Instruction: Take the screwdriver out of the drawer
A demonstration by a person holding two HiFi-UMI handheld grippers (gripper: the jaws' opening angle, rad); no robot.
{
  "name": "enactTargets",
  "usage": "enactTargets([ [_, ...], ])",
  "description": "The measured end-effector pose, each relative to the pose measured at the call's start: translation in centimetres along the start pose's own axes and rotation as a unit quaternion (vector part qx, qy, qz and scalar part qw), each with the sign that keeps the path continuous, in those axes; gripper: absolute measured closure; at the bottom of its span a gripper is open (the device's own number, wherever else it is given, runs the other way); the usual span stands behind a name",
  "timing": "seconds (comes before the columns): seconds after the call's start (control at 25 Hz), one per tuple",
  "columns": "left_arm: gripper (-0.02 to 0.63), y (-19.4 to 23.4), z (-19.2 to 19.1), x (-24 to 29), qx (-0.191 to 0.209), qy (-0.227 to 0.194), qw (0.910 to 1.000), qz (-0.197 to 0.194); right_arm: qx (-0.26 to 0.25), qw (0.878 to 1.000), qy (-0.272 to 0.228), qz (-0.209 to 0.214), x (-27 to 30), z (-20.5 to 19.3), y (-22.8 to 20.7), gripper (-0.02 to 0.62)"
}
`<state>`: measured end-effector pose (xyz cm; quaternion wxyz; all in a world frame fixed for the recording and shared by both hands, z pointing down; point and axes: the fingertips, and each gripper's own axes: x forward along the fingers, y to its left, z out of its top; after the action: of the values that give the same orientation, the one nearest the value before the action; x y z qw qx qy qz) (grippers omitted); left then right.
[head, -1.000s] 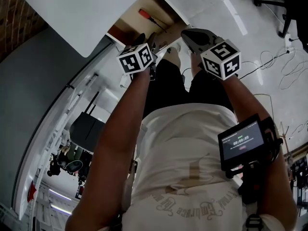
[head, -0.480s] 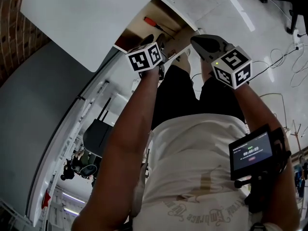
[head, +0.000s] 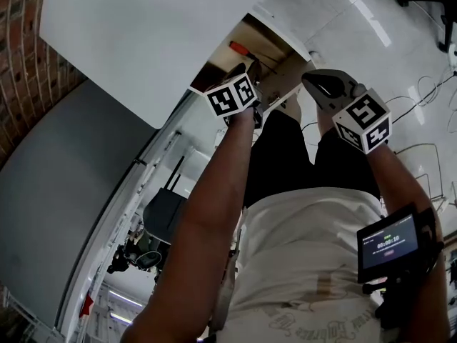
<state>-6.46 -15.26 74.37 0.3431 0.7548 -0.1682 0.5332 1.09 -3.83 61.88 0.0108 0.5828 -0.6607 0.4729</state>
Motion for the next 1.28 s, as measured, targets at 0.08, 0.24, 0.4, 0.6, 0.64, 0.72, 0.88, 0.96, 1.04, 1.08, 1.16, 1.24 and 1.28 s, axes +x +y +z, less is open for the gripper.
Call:
enactTargets([
  [0.08,0.42,0.2,-0.1,0.3,-0.002,0.003,1.0,-0.001,0.001,1.0,0.001,-0.001,-0.1,-0.1,0.1,0.572],
  [0.24,0.423,1.1,-0.2,0.9,-0.014,0.012,0.9998,-0.007,0.003,1.0,0.0,-0.005,-0.1,0.0,0.0,0.572],
  [0.4,0.423,1.6,0.2,1.7,-0.034,0.016,0.9993,-0.006,0.013,1.0,-0.002,-0.014,-0.5,-0.3,-0.5,0.572],
  [0.6,0.438,1.9,0.4,2.3,-0.051,0.013,0.9986,-0.002,0.021,1.0,-0.003,-0.018,-0.9,-0.7,-0.8,0.572],
  [0.64,0.442,2.0,0.5,2.3,-0.058,0.011,0.9983,-0.002,0.022,1.0,-0.004,-0.02,-0.9,-0.7,-0.8,0.572],
  [0.72,0.446,2.1,0.5,2.2,-0.073,0.007,0.9973,0.0,0.025,0.999,-0.005,-0.022,-1.0,-0.6,-0.7,0.572],
  [0.88,0.452,2.0,0.7,3.6,-0.103,0.002,0.9947,0.009,0.034,0.999,-0.007,-0.022,-1.0,-0.9,-1.9,0.572],
  [0.96,0.456,1.9,0.9,4.9,-0.122,-0.001,0.9924,0.015,0.039,0.999,-0.005,-0.022,-0.9,-1.4,-3.1,0.572],
  [1.04,0.46,2.1,0.8,5.5,-0.14,-0.002,0.9899,0.02,0.042,0.999,-0.003,-0.021,-0.9,-1.7,-3.7,0.572],
  [1.08,0.464,2.2,0.8,5.6,-0.147,-0.001,0.989,0.022,0.043,0.999,-0.003,-0.022,-0.9,-1.8,-3.7,0.572],
  [1.16,0.477,2.5,0.7,5.7,-0.153,0.002,0.9879,0.025,0.046,0.999,-0.004,-0.021,-0.9,-1.8,-3.6,0.572],
  [1.24,0.48,2.7,0.8,5.8,-0.154,0.003,0.9878,0.024,0.05,0.998,-0.008,-0.022,-0.9,-1.6,-3.7,0.572],
  [1.28,0.489,2.7,0.9,5.8,-0.155,0.002,0.9876,0.023,0.053,0.998,-0.01,-0.022,-0.9,-1.5,-3.8,0.572],
])
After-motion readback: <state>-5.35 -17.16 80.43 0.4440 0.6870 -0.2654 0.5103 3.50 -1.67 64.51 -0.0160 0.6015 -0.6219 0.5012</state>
